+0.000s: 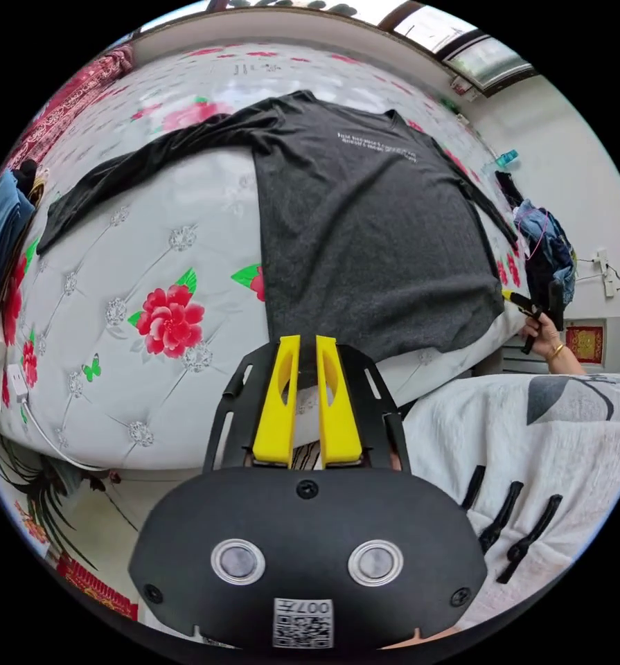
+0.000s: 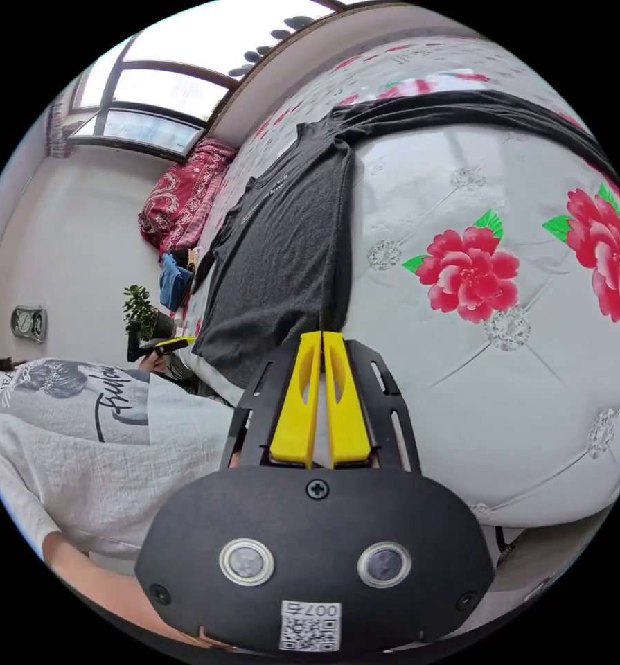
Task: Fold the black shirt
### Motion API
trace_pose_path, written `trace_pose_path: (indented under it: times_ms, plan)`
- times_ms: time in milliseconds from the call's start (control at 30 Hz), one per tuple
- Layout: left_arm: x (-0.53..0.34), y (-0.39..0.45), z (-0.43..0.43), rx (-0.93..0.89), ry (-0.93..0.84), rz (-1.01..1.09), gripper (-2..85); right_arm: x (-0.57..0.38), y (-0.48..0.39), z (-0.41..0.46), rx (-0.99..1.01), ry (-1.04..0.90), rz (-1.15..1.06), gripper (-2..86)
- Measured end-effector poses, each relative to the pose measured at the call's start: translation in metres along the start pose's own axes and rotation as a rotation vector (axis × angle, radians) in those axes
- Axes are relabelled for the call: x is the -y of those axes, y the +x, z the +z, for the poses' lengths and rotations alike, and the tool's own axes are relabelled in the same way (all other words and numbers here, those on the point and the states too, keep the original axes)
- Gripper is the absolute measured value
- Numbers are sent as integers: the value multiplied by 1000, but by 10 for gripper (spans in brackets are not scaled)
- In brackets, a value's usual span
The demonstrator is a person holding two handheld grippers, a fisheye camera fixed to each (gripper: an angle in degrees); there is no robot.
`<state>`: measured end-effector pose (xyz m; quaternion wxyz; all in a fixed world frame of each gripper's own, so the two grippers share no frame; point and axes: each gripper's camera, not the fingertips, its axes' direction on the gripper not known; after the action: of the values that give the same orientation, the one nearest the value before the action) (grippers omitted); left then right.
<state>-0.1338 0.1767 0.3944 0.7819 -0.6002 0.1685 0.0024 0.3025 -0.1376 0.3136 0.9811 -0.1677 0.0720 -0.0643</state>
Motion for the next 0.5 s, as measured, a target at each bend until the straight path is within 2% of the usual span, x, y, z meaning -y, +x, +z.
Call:
trace_pose_path:
  times_ms: [133,200,300,367,467,500]
  plan:
    - [2,34,24,169,27,78,60,1,10,-14,-9,-4,-46,-2]
    - [7,61,38,268,-1,179,39,7,15,-13,9,-70,-71,-2]
    - [18,75,51,299,-82,288,12,20,17,-24,-16,-119,-61,-2]
    - [25,76,57,301,-159,350,2,29,18,-49,6,-59,-16,-2]
    - [26,85,72,439,-274,494,-4,34,17,-103,197,89,34,-3]
    - [21,89,77,459,-265,522,-5,34,13,-113,187,79,36,-3]
